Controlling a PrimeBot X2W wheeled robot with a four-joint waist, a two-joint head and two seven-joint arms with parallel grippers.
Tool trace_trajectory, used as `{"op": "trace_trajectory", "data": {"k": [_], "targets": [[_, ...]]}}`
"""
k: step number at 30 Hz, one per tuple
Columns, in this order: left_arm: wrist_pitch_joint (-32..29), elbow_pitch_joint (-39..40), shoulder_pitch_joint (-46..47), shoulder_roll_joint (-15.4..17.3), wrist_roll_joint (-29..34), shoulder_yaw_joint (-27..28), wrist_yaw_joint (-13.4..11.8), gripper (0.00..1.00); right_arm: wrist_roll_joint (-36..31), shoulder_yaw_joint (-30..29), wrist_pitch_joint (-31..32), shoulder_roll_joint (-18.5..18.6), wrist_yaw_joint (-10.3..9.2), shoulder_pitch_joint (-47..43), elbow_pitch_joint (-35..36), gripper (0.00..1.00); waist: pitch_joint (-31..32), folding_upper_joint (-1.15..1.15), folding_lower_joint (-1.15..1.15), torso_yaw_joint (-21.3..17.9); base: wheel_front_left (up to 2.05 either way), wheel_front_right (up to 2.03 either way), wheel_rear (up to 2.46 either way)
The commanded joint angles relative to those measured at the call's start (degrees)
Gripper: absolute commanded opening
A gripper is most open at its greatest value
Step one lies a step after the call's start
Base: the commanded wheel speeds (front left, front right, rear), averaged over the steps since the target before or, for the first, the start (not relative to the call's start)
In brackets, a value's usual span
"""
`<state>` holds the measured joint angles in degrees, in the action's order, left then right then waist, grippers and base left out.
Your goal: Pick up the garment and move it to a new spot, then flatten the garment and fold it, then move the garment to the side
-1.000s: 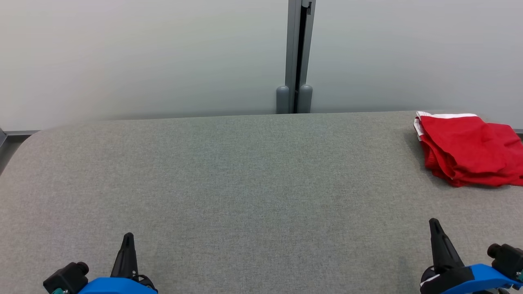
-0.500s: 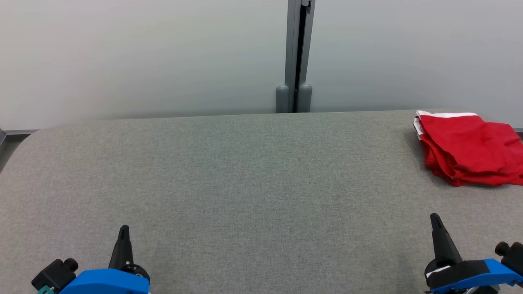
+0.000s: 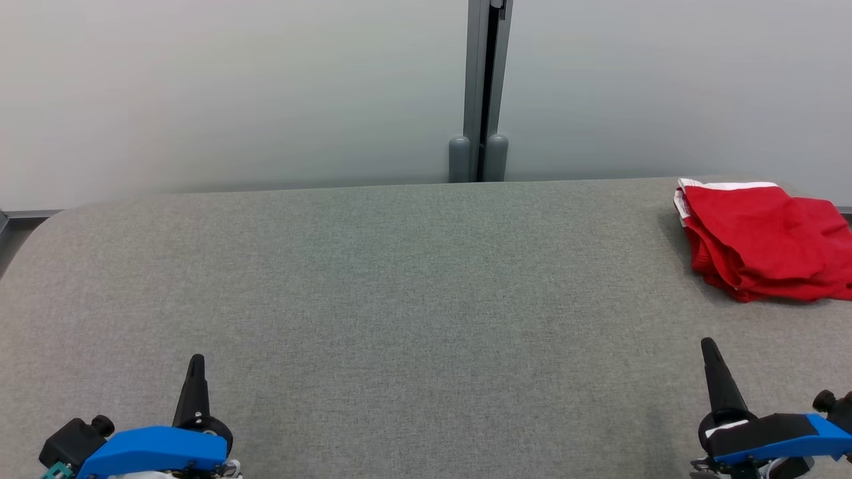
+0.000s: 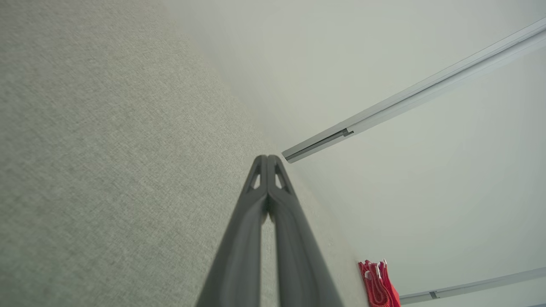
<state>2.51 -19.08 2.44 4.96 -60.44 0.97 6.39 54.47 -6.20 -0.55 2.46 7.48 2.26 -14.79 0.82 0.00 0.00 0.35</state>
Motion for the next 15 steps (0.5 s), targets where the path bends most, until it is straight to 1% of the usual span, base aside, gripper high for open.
{"op": "trace_trajectory", "data": {"k": [1,15], "targets": [[-0.53,0.97,1.51,-0.05,-1.82,0.48,0.33,0.0,2.25,-0.17,0.41,0.41,0.02,1.58,0.77,0.0,-0.03,0.0,0.0,-0.01,0.0,0.0,0.0],[-2.76,2.08,2.18,-0.55,-9.46,1.82,0.6,0.0,11.35,-0.24,2.09,0.48,0.02,2.28,0.8,0.0,-0.22,0.0,0.0,-0.08,0.0,0.0,0.0]]}}
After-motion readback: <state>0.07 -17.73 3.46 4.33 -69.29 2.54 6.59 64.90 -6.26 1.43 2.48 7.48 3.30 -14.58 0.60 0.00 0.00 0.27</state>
